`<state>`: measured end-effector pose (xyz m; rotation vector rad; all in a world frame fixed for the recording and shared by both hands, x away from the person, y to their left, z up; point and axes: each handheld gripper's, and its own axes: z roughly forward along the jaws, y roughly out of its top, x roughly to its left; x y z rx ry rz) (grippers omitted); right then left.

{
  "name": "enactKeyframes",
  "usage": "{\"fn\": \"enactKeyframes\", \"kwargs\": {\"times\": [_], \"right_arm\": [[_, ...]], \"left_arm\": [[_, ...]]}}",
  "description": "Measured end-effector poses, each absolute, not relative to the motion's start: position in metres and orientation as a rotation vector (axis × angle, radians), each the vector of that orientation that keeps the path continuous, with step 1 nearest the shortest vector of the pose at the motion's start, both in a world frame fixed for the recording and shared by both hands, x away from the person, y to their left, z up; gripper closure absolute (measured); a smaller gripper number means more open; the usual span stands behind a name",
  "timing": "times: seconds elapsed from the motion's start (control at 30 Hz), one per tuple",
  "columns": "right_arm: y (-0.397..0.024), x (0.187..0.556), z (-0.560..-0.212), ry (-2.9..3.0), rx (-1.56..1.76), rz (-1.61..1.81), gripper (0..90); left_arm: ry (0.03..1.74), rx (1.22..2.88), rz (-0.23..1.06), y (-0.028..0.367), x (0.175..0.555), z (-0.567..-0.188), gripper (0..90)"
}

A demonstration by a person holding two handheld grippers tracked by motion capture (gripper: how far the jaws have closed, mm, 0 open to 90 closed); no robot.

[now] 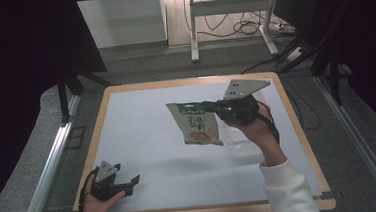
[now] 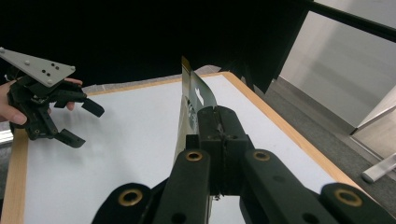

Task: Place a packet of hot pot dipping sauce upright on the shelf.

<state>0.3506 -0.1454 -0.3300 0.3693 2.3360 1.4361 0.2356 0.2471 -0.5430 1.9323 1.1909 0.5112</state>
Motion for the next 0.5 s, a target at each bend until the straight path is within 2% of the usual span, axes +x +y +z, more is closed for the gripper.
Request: {"fn": "enactKeyframes", "kwargs": {"times": [0.5], "right_arm": [[-0.168, 0.352, -0.320, 2.276, 0.407, 1.479, 90.0]], "left_arm": [[1.191, 1.933, 0.510, 0.247, 0.236, -0.543, 15.4]]}}
